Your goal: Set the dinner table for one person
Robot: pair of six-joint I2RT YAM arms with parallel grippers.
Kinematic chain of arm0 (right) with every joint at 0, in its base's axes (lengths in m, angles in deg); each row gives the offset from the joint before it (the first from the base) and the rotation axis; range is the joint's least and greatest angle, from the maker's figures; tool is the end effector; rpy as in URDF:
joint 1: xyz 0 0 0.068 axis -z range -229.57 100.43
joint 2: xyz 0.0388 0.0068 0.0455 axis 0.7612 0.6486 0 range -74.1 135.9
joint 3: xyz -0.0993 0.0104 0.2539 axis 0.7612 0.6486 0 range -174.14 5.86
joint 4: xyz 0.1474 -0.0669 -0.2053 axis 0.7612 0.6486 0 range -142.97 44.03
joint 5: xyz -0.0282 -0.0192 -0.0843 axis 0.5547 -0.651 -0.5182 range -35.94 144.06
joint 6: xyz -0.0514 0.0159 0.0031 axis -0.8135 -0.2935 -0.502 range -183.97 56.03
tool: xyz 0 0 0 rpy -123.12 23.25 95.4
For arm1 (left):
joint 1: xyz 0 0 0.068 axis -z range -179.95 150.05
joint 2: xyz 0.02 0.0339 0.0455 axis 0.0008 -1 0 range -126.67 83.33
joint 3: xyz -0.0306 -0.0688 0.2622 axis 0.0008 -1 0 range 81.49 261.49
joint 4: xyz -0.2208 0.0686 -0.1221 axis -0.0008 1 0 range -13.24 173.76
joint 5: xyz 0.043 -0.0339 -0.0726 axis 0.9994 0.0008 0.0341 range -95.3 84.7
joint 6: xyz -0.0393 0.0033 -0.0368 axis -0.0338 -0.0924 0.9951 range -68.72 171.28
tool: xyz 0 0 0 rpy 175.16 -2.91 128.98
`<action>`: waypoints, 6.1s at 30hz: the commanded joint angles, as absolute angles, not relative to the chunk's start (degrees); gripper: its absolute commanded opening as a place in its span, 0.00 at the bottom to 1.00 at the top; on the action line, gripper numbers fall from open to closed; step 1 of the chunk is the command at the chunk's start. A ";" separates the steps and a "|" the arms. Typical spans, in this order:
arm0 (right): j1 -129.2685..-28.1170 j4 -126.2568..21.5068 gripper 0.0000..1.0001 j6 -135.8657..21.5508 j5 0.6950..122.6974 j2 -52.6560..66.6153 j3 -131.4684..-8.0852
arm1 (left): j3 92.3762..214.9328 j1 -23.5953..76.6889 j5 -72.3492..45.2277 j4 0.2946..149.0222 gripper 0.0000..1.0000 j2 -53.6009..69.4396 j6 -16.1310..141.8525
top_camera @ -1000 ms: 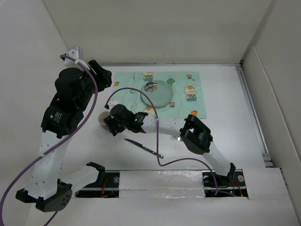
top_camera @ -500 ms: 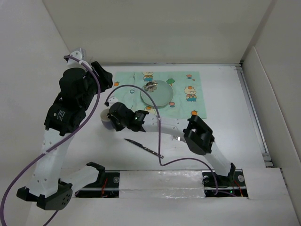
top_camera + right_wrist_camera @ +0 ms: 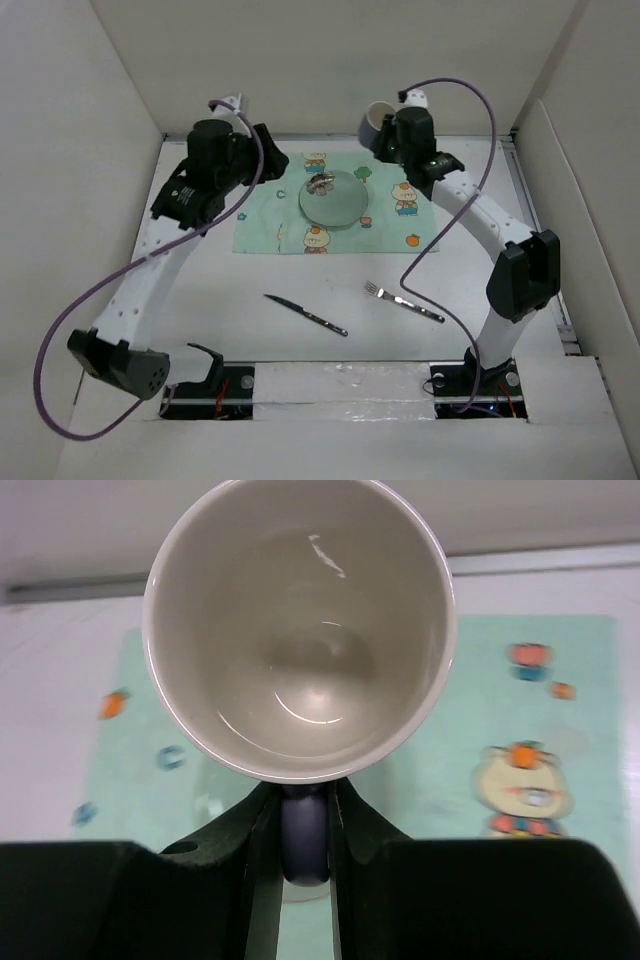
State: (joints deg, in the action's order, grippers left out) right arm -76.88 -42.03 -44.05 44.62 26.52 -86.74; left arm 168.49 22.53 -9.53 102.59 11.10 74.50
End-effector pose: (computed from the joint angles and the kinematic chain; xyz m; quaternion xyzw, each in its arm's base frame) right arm 0.3784 0.1888 0.3628 -0.0046 0.8126 0.1706 0.5573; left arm 0.2471 -0.1051 0.4644 0.0185 0.7715 -0.2730 0.5744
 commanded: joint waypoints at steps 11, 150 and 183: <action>-62.49 -40.84 0.00 -46.48 41.49 41.02 -97.06 | 166.05 39.07 2.90 97.52 0.51 0.61 68.50; -69.25 -19.92 0.12 -44.28 43.68 48.33 -89.68 | 155.67 19.30 -13.56 92.05 0.42 15.91 74.48; -84.98 1.69 0.65 -33.73 51.52 8.24 -49.59 | 156.10 19.30 -13.74 91.44 0.41 15.82 73.34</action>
